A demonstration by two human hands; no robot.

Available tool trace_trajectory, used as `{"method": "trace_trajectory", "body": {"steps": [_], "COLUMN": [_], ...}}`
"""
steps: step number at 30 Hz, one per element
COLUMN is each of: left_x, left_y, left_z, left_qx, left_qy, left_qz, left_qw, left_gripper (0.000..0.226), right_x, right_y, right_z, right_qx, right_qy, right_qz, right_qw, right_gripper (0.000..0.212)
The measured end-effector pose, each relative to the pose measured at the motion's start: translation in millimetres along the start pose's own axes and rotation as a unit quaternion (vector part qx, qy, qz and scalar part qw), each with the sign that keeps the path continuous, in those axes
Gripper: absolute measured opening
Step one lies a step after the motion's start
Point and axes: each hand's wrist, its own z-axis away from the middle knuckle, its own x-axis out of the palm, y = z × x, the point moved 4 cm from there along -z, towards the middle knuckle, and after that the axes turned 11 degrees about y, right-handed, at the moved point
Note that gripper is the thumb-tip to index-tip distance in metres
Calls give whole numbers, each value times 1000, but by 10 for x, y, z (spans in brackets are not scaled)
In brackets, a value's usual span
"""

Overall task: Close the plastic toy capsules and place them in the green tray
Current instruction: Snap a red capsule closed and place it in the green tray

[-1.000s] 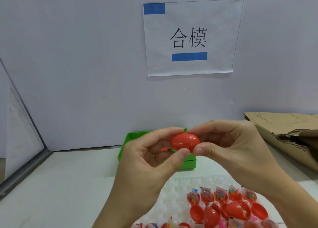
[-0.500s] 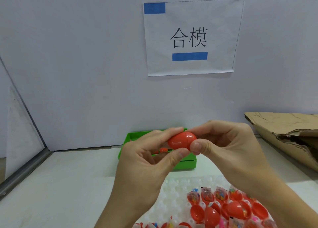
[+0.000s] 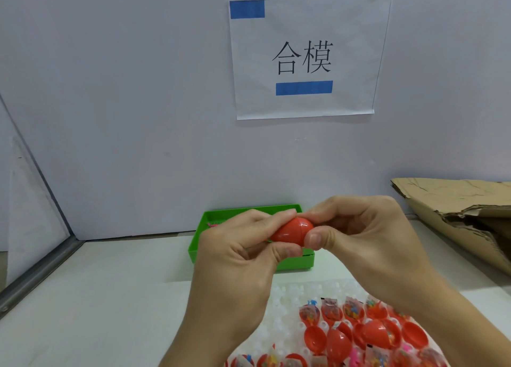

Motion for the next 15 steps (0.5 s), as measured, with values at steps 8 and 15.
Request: {"method": "trace_trajectory", "body": {"steps": [8, 15], "left_x": [41, 112], "left_y": [-73, -89], "left_z": [45, 93], "left_qx": [118, 181], "left_qy": [-9, -5], "left_qz": [-114, -185], "left_qw": [986, 966], "left_gripper": [44, 40], "right_x": [-4, 17], "right_y": [36, 61], "right_z": [0, 9], "right_qx": [5, 1], "right_qy": [-3, 4], "right_qz": [62, 125], "right_qw": [998, 992], "right_gripper": [14, 19]}}
